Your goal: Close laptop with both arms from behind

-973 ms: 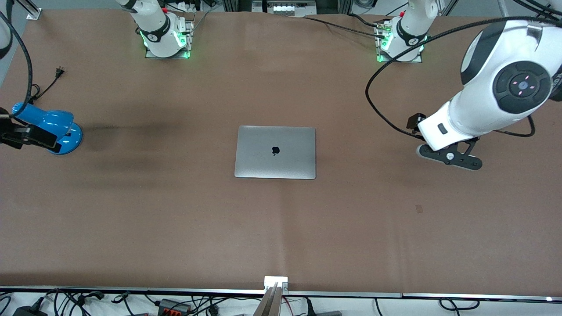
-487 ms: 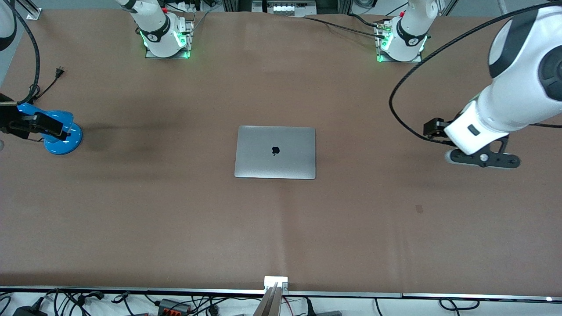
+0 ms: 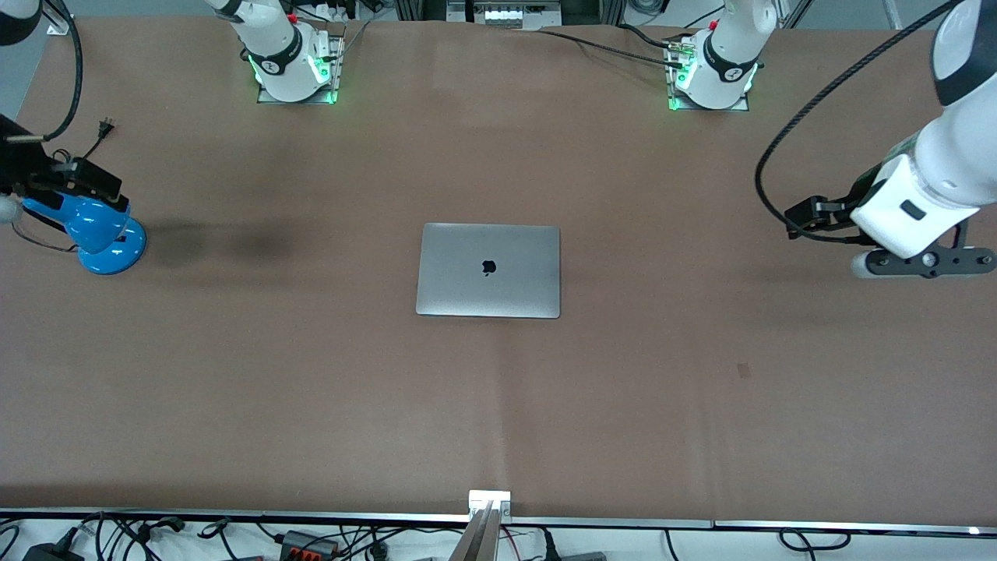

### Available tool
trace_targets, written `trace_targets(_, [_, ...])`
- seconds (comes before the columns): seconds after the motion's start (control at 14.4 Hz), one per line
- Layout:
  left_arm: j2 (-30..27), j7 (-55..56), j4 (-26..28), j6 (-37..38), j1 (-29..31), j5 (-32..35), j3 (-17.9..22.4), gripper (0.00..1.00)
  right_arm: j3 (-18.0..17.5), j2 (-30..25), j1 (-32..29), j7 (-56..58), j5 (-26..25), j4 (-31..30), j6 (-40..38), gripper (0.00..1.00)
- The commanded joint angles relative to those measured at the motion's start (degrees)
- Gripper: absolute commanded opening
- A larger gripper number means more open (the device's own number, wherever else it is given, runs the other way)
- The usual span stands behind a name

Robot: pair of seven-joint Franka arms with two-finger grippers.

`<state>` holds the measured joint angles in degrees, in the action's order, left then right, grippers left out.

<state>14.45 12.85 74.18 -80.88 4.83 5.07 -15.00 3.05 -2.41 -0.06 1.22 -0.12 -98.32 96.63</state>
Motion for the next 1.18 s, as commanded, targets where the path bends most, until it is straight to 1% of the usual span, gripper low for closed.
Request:
trace_targets(0.0, [-9.33, -0.01, 11.40, -5.50, -4.30, -1.65, 6.20, 1.00, -0.94, -5.41, -0.65, 0.36, -1.55, -6.26, 1.90, 1.00])
trace_targets(0.07, [-11.79, -0.01, 14.38, -6.73, -4.48, -1.65, 6.56, 1.00, -0.86, -5.33, -0.73, 0.36, -1.37, -6.09, 2.07, 1.00])
trace_targets(0.14, [-13.12, -0.01, 15.98, -7.53, -4.48, -1.65, 7.26, 1.00, -0.77, -4.98, -0.82, 0.36, -1.28, -5.74, 2.07, 1.00])
trace_targets(0.28, [-14.62, -1.76, 17.57, -8.76, -6.40, -1.73, 9.19, 1.00, -0.77, -3.84, -0.74, 1.05, -1.55, -4.26, 1.72, 1.00])
trace_targets(0.42, [-17.78, -10.34, 21.60, -10.25, -6.15, -2.95, 10.34, 1.00, -0.77, -2.52, -0.91, 1.05, -1.20, -2.23, 1.28, 1.00])
trace_targets(0.56, [-17.97, -10.04, 22.06, -10.26, -5.62, -4.19, 10.69, 1.00, -0.68, -2.52, -0.91, 1.24, -0.93, -2.23, 0.93, 1.00])
trace_targets(0.7, [-17.53, -6.80, 21.71, -10.17, -5.36, -4.28, 10.69, 1.00, -0.86, -2.43, -0.65, 1.06, -0.93, -2.23, 0.75, 1.00])
trace_targets(1.11, [-16.82, -6.61, 21.18, -9.82, -4.74, -5.69, 10.60, 1.00, -0.86, -2.52, 0.14, 1.23, -1.11, -2.31, -0.48, 1.00])
